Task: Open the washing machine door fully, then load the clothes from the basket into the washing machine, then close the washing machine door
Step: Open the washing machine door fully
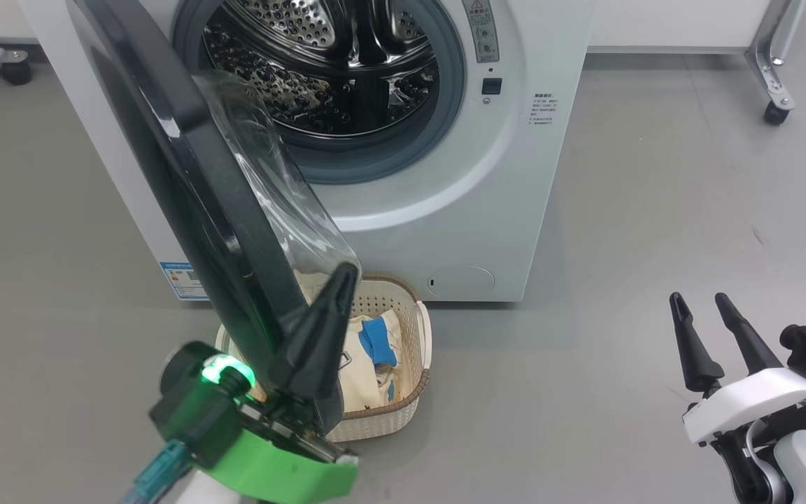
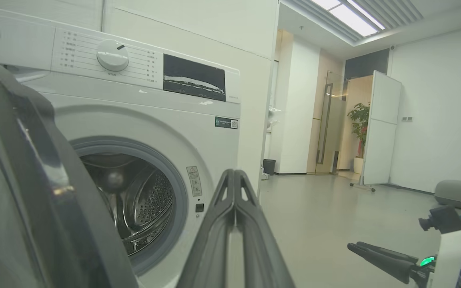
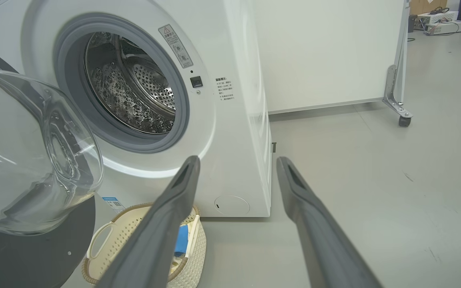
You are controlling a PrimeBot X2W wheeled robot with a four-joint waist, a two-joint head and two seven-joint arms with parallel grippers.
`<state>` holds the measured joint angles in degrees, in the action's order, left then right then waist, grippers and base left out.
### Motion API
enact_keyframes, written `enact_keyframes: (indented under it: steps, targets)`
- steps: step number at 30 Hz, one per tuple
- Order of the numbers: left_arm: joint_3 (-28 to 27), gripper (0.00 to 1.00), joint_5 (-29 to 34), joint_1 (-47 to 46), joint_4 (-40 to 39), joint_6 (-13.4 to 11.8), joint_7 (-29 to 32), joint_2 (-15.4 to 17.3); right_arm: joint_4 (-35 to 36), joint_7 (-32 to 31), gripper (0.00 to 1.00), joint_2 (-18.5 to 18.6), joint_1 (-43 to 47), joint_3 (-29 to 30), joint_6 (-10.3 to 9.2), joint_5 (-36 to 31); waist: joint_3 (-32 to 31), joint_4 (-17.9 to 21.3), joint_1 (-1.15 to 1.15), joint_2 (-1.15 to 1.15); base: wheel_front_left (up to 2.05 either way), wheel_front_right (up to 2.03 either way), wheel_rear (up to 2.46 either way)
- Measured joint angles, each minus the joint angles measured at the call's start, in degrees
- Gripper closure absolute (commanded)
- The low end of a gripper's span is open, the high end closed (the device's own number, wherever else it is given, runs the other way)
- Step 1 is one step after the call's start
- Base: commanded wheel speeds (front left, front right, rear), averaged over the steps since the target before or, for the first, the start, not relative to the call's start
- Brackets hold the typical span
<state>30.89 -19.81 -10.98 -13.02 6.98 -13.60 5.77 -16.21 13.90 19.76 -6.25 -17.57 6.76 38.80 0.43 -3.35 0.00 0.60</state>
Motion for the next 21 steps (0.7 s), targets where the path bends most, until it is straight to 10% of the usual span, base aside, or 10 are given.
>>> enact_keyframes:
  steps: [21]
  targets:
    - [2.48,1.0,-7.82,4.28,7.8,0.0,5.11,-0.75,-0.56,0.31,0.0,-0.42,-1.09,-1.29,0.31,0.02,1.56,3.23,0.0,0.0,0.0,0.0,0.0]
